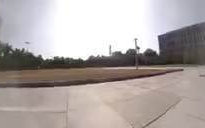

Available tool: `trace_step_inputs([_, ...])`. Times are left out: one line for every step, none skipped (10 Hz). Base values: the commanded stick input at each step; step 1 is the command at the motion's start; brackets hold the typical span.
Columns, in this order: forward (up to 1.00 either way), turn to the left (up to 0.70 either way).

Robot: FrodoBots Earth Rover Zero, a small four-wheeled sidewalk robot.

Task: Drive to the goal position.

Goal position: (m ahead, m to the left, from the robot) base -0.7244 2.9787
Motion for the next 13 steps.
trace_step_inputs([0.7,-0.01])
trace_step_inputs([0.7,-0.01])
trace_step_inputs([0.7,-0.01])
trace_step_inputs([0.7,-0.01])
trace_step_inputs([0.7,-0.18])
trace_step_inputs([0.7,-0.36])
trace_step_inputs([0.7,-0.36])
trace_step_inputs([0.7,-0.36])
trace_step_inputs([0.7,-0.36])
trace_step_inputs([0.7,-0.36])
trace_step_inputs([0.7,-0.36])
trace_step_inputs([0.7,-0.33])
trace_step_inputs([0.7,-0.07])
